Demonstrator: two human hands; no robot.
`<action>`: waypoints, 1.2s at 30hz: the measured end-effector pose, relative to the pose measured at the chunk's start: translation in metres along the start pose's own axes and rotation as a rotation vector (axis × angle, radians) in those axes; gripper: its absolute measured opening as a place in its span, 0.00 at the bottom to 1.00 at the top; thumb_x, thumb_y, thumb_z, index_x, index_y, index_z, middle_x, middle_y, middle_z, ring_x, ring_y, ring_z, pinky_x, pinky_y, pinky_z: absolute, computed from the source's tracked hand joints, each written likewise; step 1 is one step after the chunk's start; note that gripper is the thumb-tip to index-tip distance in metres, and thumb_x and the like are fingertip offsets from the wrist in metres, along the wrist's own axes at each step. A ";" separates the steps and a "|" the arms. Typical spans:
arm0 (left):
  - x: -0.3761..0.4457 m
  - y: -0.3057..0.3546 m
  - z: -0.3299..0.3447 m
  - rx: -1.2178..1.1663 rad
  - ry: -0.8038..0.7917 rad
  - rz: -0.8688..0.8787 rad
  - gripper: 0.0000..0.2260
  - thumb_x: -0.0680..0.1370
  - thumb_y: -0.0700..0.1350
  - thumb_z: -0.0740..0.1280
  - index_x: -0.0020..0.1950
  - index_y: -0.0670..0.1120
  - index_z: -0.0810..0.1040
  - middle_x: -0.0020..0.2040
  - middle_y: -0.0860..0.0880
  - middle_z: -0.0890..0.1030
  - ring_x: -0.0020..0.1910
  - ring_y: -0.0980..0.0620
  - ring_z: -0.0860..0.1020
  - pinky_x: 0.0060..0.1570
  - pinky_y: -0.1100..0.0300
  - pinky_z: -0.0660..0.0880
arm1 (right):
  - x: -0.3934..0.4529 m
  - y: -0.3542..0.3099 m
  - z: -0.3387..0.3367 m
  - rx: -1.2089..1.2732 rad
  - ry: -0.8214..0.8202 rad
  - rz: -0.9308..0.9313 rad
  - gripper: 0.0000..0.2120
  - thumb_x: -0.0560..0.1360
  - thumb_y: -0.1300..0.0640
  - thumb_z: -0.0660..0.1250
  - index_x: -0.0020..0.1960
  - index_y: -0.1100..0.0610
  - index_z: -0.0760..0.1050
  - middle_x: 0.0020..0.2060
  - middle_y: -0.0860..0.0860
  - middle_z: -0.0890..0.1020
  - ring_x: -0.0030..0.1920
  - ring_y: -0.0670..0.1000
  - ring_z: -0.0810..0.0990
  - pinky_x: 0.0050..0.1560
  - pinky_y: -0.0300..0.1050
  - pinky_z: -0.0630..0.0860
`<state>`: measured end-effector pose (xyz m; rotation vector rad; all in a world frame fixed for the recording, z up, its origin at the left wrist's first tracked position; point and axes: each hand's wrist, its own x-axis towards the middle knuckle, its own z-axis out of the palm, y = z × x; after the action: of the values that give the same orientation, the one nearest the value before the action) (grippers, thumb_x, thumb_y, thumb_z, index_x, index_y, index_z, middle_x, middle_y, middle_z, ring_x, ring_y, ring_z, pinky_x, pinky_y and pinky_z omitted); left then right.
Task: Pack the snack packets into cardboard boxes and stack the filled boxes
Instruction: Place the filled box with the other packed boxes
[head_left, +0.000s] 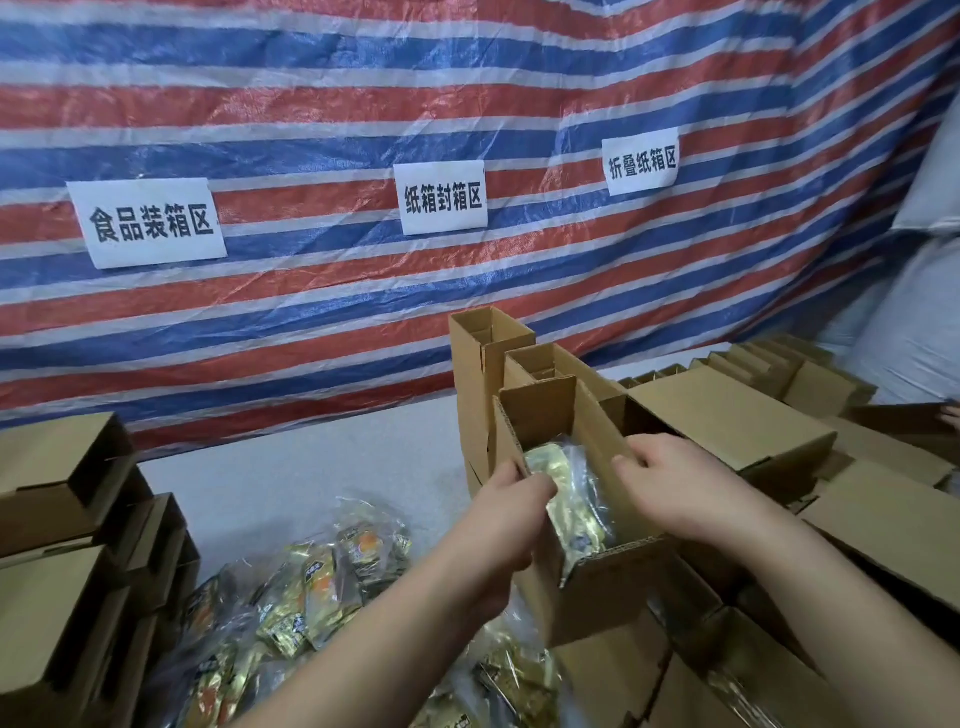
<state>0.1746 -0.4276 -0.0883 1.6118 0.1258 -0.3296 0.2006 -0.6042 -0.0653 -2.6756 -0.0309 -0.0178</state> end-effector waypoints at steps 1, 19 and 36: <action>0.003 0.001 0.006 -0.019 -0.007 0.003 0.10 0.80 0.45 0.59 0.59 0.51 0.75 0.42 0.56 0.81 0.44 0.54 0.75 0.44 0.55 0.68 | 0.001 0.005 -0.004 -0.009 0.001 0.000 0.11 0.83 0.47 0.57 0.50 0.50 0.76 0.42 0.46 0.80 0.43 0.45 0.80 0.42 0.45 0.79; 0.039 0.004 0.097 -0.146 -0.075 -0.100 0.23 0.81 0.47 0.55 0.77 0.50 0.59 0.59 0.45 0.78 0.48 0.50 0.76 0.44 0.58 0.72 | 0.028 0.065 -0.031 -0.270 0.149 -0.035 0.18 0.79 0.57 0.66 0.68 0.52 0.74 0.52 0.49 0.79 0.46 0.48 0.74 0.46 0.41 0.71; 0.052 0.000 0.118 -0.101 -0.027 -0.076 0.22 0.83 0.42 0.51 0.77 0.47 0.59 0.49 0.47 0.74 0.32 0.53 0.70 0.23 0.70 0.61 | 0.047 0.091 -0.020 -0.315 0.167 -0.100 0.15 0.76 0.56 0.69 0.62 0.50 0.78 0.40 0.44 0.74 0.42 0.49 0.74 0.39 0.43 0.69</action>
<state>0.2083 -0.5502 -0.1076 1.5048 0.1803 -0.3974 0.2493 -0.6932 -0.0878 -2.9742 -0.1174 -0.3006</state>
